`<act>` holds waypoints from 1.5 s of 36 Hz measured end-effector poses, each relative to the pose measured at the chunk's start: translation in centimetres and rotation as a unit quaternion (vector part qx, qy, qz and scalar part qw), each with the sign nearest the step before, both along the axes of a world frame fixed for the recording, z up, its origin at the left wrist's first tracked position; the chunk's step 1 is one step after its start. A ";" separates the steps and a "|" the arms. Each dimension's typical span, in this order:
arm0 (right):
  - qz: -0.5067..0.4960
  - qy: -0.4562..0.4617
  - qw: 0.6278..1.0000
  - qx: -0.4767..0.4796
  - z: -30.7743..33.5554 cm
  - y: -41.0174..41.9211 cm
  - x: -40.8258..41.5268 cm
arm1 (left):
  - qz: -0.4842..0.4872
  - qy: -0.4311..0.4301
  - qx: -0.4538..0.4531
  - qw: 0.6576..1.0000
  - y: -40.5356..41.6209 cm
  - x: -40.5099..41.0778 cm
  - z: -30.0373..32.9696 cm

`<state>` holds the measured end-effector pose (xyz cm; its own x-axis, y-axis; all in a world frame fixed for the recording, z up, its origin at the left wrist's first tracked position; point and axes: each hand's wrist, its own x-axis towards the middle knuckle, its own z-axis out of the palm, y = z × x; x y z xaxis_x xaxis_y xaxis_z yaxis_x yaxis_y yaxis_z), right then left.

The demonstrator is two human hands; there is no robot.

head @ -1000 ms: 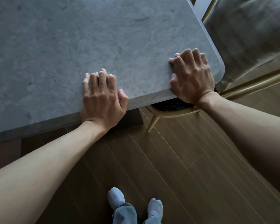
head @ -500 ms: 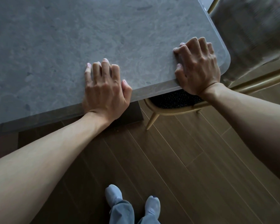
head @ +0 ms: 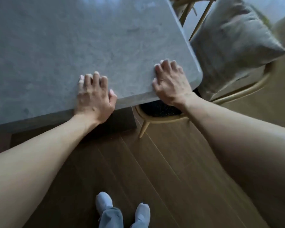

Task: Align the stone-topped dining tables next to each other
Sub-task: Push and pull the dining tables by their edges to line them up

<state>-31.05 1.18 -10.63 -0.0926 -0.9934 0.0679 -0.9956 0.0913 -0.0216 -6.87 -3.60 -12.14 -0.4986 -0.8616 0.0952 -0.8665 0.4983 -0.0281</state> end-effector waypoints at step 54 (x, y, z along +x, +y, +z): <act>0.262 -0.411 0.873 0.003 36.1 -16.2 13.7 | 0.286 0.662 -0.006 0.692 -1.2 8.6 36.5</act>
